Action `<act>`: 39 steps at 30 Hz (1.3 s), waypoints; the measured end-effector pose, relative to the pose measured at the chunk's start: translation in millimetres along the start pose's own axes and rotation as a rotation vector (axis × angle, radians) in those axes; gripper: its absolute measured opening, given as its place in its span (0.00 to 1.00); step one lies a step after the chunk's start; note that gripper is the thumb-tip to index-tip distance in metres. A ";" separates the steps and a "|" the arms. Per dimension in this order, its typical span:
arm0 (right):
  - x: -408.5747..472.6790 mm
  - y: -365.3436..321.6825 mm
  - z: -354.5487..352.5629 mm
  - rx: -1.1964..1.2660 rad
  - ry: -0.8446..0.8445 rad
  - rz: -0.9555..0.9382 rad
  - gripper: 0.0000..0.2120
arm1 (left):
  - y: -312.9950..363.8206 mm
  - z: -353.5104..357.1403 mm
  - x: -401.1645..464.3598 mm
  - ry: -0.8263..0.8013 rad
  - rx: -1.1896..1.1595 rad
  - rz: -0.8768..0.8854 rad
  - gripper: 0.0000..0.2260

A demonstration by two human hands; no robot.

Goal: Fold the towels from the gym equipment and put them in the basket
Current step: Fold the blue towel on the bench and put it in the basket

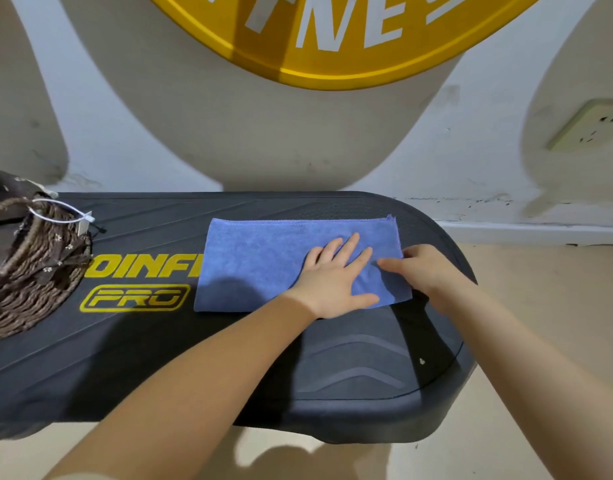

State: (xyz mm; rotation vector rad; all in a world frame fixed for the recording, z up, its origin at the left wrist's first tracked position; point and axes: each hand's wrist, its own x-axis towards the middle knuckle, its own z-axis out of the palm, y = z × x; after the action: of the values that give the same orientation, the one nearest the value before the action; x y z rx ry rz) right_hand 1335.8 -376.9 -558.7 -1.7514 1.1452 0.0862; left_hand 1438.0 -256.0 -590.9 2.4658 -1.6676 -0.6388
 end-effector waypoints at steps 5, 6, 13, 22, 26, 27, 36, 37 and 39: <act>-25.1 -30.6 11.5 -0.074 0.077 -0.236 0.10 | -10.4 -18.6 -14.7 0.079 -0.719 -0.042 0.23; -30.8 -41.1 16.2 -0.103 0.075 -0.286 0.11 | -12.8 -26.5 -22.5 0.124 -0.945 -0.068 0.21; -60.8 -98.9 102.2 -0.413 -0.069 -0.535 0.08 | -59.1 -50.1 -71.6 0.363 -1.436 -0.171 0.13; -59.1 -105.7 137.3 -0.512 0.049 -0.717 0.26 | -112.5 -44.2 -92.7 0.403 -1.395 -0.493 0.13; -36.0 -88.5 132.2 -0.593 0.052 -0.685 0.36 | -107.9 -37.3 -87.8 0.387 -1.250 -0.454 0.29; -32.2 -84.3 132.6 -0.627 0.064 -0.674 0.38 | -108.4 -34.9 -85.3 0.411 -1.164 -0.426 0.28; -22.4 -64.7 150.4 -0.796 0.086 -0.574 0.43 | -138.1 -43.5 -80.3 0.250 -0.478 -0.373 0.24; -22.4 -62.6 151.7 -0.801 0.087 -0.560 0.44 | -137.2 -42.4 -80.1 0.231 -0.455 -0.362 0.24; -22.1 -59.7 152.9 -0.803 0.082 -0.532 0.47 | -137.9 -37.8 -80.5 0.215 -0.389 -0.349 0.25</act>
State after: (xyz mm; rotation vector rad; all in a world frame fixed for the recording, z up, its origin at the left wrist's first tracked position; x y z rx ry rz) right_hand 1431.3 -243.6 -581.9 -2.7436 0.6880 0.1655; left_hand 1546.9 -134.1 -576.1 2.4399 -0.9399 -0.6319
